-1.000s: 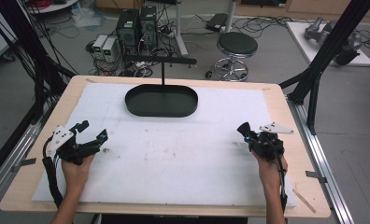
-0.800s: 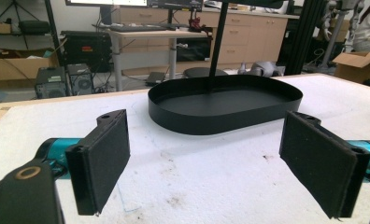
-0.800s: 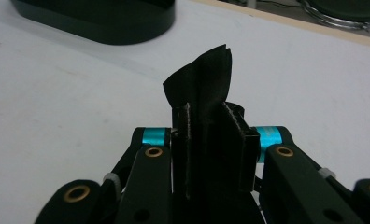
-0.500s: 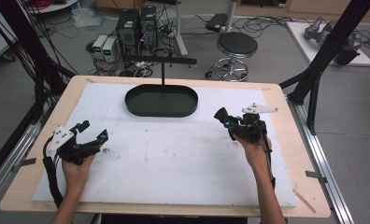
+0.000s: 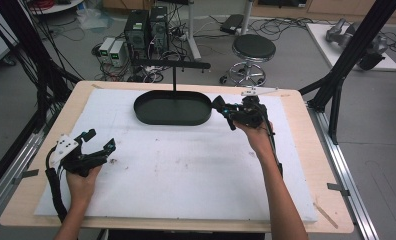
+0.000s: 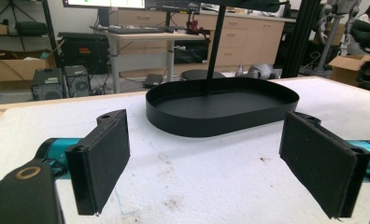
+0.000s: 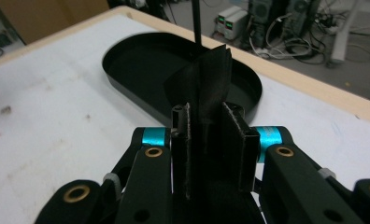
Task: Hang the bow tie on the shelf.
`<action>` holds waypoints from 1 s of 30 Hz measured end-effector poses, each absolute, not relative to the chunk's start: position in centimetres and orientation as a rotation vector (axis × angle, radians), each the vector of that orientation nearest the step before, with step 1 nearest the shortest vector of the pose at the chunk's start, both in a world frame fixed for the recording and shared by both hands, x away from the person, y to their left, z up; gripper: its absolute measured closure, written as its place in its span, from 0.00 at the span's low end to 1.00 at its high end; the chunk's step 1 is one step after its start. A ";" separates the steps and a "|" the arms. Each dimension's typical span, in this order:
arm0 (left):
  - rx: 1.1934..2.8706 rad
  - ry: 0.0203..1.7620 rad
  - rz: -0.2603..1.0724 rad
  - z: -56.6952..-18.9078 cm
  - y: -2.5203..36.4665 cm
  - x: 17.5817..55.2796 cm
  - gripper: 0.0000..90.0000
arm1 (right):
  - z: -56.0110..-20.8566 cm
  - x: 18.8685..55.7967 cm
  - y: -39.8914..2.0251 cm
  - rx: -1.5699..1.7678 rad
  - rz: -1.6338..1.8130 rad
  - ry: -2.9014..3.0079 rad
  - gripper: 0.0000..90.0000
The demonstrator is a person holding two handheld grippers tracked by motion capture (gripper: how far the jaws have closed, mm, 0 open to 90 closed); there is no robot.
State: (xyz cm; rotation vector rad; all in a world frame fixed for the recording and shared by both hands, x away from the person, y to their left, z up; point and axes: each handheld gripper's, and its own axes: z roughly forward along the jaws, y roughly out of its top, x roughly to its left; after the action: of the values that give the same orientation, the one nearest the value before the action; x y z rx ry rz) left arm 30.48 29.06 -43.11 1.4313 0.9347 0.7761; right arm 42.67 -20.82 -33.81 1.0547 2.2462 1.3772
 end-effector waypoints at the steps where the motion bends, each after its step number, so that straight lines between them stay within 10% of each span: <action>1: 1.431 0.935 0.775 -43.1 29.1 30.5 0.18 | -33.7 43.3 -20.2 1.047 1.369 2.258 0.82; 30: 1.428 0.913 0.775 -43.1 29.0 30.4 0.19 | -29.8 50.0 -11.7 0.878 1.441 2.276 0.82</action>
State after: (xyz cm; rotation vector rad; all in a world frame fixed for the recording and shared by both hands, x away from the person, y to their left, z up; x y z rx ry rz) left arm 30.40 29.02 -43.06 1.4280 0.9132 0.7751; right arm 50.00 -11.73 -29.78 0.8777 2.2756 1.4411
